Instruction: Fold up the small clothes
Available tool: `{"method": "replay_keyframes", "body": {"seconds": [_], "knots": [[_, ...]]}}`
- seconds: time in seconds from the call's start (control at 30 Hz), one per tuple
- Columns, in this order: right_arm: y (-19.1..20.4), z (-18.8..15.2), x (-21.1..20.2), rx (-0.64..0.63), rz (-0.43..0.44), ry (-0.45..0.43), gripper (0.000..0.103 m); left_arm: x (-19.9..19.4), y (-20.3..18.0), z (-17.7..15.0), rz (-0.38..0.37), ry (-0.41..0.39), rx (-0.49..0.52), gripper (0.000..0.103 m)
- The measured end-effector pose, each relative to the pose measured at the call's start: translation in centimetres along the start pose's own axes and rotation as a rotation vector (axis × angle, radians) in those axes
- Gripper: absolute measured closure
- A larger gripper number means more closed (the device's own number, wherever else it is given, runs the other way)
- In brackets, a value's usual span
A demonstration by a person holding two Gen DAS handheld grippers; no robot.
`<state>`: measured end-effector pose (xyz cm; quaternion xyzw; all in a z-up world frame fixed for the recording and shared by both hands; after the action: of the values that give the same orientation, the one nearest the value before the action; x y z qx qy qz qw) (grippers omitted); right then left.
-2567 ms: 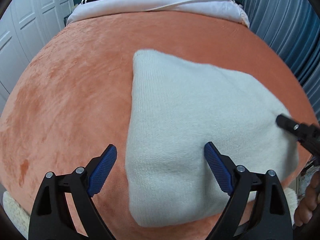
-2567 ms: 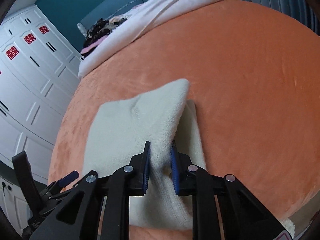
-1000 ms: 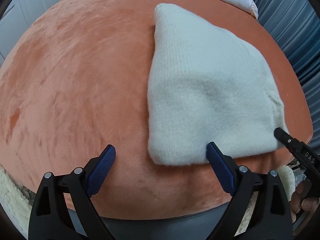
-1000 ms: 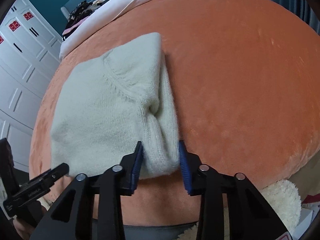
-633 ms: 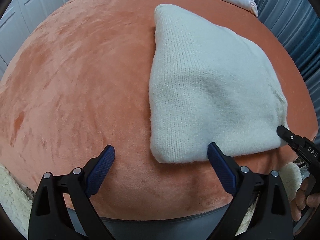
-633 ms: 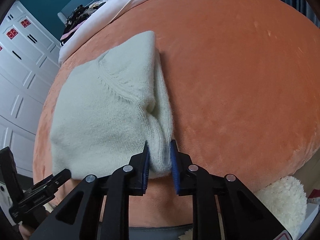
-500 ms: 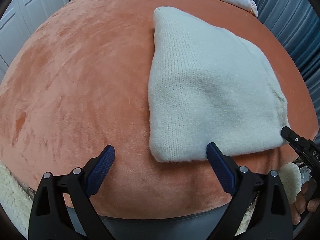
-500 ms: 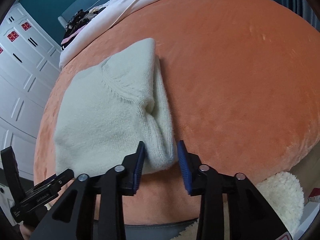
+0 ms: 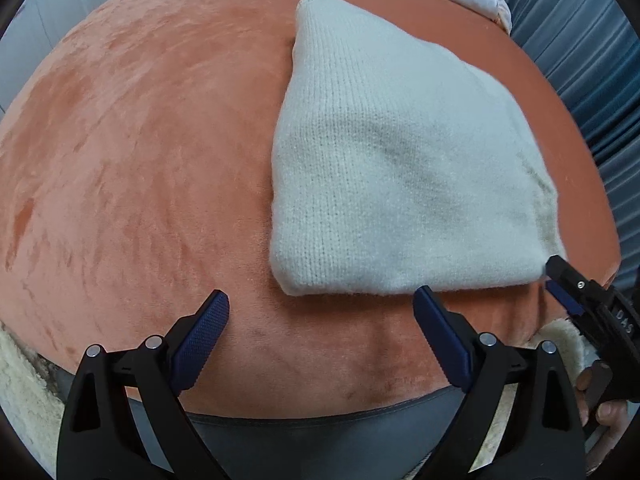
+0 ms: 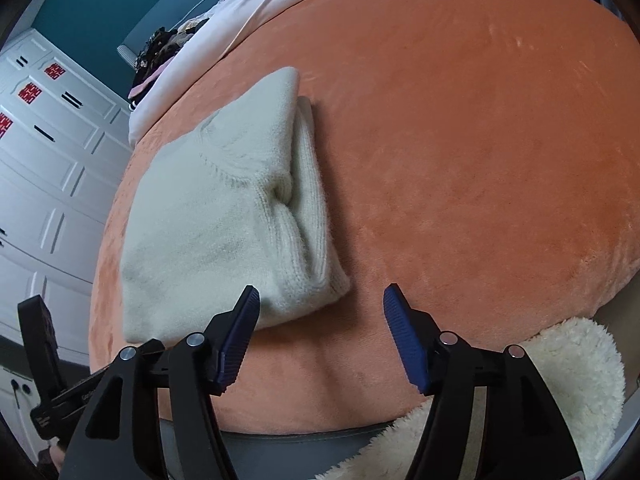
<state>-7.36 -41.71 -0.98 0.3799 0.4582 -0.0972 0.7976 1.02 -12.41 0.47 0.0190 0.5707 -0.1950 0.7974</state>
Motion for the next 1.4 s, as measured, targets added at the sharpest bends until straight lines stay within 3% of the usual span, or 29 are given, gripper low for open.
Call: {"method": "replay_keyframes", "body": {"seconds": [0.07, 0.17, 0.2, 0.3, 0.37, 0.47, 0.6, 0.63, 0.7, 0.77, 0.8, 0.9, 1.0, 1.07, 1.1, 1.17, 1.23, 1.4], "knots": [[0.4, 0.7, 0.3, 0.009, 0.025, 0.000, 0.038, -1.0, 0.5, 0.4, -0.025, -0.041, -0.024, 0.011], [0.9, 1.2, 1.9, 0.013, 0.016, 0.037, 0.039, -1.0, 0.7, 0.8, 0.004, -0.047, -0.008, 0.010], [1.0, 1.1, 2.4, 0.013, 0.012, 0.054, 0.043, -0.8, 0.8, 0.8, 0.011, -0.037, -0.009, 0.010], [2.1, 0.9, 1.9, -0.014, -0.031, 0.017, 0.073, -0.6, 1.1, 0.4, 0.002, -0.019, -0.028, 0.010], [3.0, 1.1, 1.0, -0.047, -0.047, -0.005, 0.081, -0.6, 1.3, 0.2, -0.002, -0.012, -0.019, 0.010], [5.4, 1.9, -1.8, -0.071, 0.041, -0.034, 0.084, -0.8, 0.8, -0.6, 0.005, -0.012, 0.030, 0.010], [9.4, 3.5, -6.4, -0.143, 0.221, -0.121, 0.088, -0.9, 0.3, -1.2, 0.048, -0.018, 0.073, 0.010], [9.6, 3.7, -6.3, -0.167, 0.208, -0.132, 0.089, -0.7, 0.4, -1.2, 0.053, -0.013, 0.070, 0.010], [7.5, 3.6, -3.5, -0.176, 0.061, -0.099, 0.089, -0.6, 0.5, -1.2, 0.057, -0.005, 0.051, 0.010], [3.2, 2.6, 1.0, -0.116, -0.078, 0.013, 0.089, -0.7, 0.8, -1.1, 0.054, -0.009, 0.035, 0.010], [1.5, 1.8, 2.3, -0.076, -0.072, 0.053, 0.089, -0.8, 1.1, -1.0, 0.053, -0.013, 0.036, 0.010], [0.7, 1.4, 1.5, -0.024, 0.008, 0.043, 0.086, -1.1, 1.4, -0.8, 0.038, -0.021, 0.033, 0.010], [1.9, 2.4, 0.0, -0.058, 0.005, 0.009, 0.074, -2.3, 1.5, 0.4, -0.065, -0.068, -0.010, 0.010], [2.5, 3.3, -1.2, -0.068, 0.024, -0.040, 0.036, -3.5, 1.0, 2.2, -0.101, -0.123, -0.005, 0.007], [2.9, 4.1, -1.5, -0.062, 0.048, -0.067, 0.031, -3.8, 0.8, 3.0, -0.118, -0.145, -0.004, 0.006], [2.8, 5.5, -1.3, -0.060, 0.067, -0.082, 0.029, -3.2, 0.8, 5.1, -0.179, -0.156, -0.025, 0.005], [2.6, 6.4, 0.0, -0.046, 0.071, -0.057, 0.028, -1.3, 1.4, 6.9, -0.225, -0.118, -0.073, 0.005], [3.0, 6.8, 5.3, 0.060, 0.136, 0.078, 0.028, 4.1, 3.9, 9.0, -0.316, -0.046, -0.240, 0.005]]}}
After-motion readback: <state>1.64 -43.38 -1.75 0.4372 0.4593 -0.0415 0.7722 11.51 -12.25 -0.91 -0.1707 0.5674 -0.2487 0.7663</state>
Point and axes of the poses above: each gripper's, at about its wrist camera, not at the fingertips, and x roughly the way its jaws point, y to its left, z to its top, the point moved 3 cm from there along x, roughly the way its jaws point, and after that the axes turned 7 degrees about x, right-handed, at the moved point
